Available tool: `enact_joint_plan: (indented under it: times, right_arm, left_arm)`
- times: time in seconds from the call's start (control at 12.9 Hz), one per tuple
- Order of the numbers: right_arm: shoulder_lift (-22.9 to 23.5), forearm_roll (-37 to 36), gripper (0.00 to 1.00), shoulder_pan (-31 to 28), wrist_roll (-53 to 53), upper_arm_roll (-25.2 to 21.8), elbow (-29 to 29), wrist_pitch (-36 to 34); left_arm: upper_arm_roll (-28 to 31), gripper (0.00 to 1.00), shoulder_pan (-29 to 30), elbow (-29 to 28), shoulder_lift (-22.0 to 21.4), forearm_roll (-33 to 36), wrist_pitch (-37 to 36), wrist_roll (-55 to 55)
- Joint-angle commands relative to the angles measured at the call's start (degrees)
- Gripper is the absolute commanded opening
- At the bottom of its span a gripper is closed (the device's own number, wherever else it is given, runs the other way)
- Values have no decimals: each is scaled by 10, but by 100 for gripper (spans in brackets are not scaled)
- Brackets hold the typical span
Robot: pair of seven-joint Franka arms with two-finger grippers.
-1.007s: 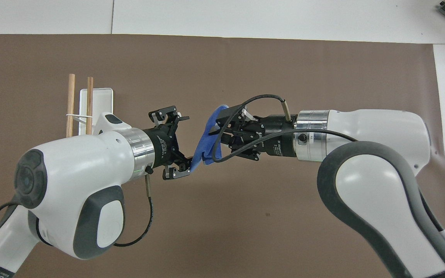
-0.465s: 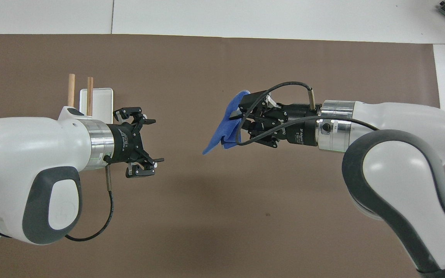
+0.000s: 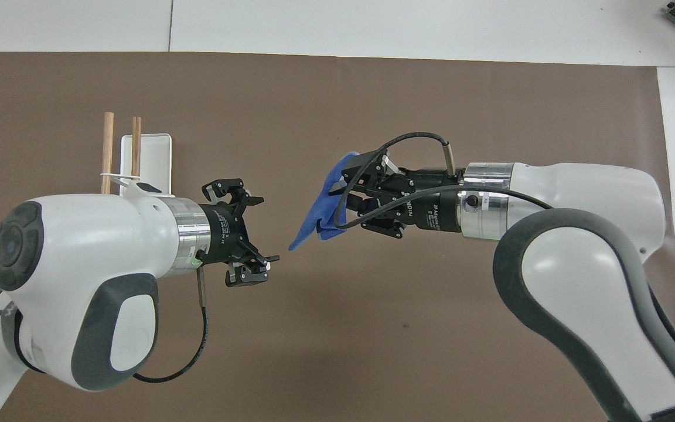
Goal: Right arm passes towel to left arm to hang
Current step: 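Close the left gripper on the towel held by the right gripper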
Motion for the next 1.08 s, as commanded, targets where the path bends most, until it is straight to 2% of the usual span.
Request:
enact_joint_plan:
  times: [0.0,0.62,1.01]
  right_arm:
    - [-9,4,15,4,21,4,-13,8]
    - [-9,-14,15,10,13,3,-11,15]
    - [-10,-32,15,9,9,3,-9,15]
  left_arm:
    - [6,100,-20,-16,-18,-3,4,-45]
    - [6,100,-17,-16,-18,-3,-4,-181]
    - [6,100,-14,-17,-18,-5,13,-209]
